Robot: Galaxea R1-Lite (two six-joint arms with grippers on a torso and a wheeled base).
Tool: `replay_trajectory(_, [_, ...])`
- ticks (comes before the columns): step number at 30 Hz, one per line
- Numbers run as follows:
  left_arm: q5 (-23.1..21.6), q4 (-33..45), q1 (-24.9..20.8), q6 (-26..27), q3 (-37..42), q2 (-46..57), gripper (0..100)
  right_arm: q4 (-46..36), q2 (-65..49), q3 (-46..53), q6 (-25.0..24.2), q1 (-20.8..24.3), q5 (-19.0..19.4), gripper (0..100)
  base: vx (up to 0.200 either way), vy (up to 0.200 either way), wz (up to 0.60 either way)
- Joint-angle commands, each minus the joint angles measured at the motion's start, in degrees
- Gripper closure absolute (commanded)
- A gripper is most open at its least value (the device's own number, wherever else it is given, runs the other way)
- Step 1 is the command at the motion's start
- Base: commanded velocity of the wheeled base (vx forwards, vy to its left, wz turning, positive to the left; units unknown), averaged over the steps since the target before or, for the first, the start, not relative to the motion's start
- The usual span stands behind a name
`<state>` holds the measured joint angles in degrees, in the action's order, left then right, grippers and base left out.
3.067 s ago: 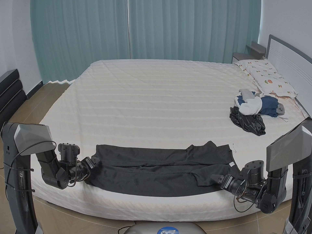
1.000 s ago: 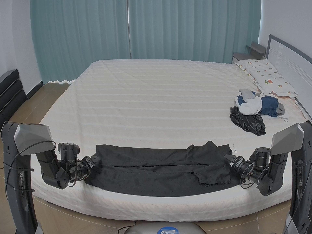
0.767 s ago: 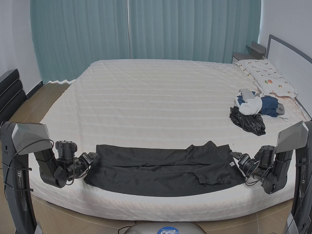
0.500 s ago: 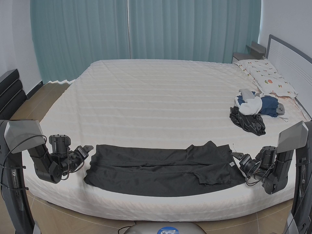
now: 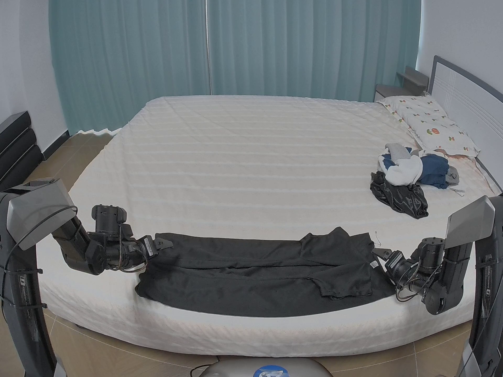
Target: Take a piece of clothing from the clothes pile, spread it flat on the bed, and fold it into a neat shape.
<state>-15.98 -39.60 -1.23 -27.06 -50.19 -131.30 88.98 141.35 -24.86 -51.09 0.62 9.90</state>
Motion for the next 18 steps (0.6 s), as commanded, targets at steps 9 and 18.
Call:
replay_trajectory(9, [5.52, 1.98, -1.14, 3.68, -3.25, -2.90, 0, 0.49, 0.42, 0.16, 0.11, 0.26, -0.06, 0, 0.000, 0.000, 0.00])
replay_trajectory(18, [7.02, 1.98, -1.58, 4.30, -3.51, -4.22, 0, 0.49, 0.51, 0.07, 0.29, 0.35, -0.06, 0, 0.000, 0.000, 0.00])
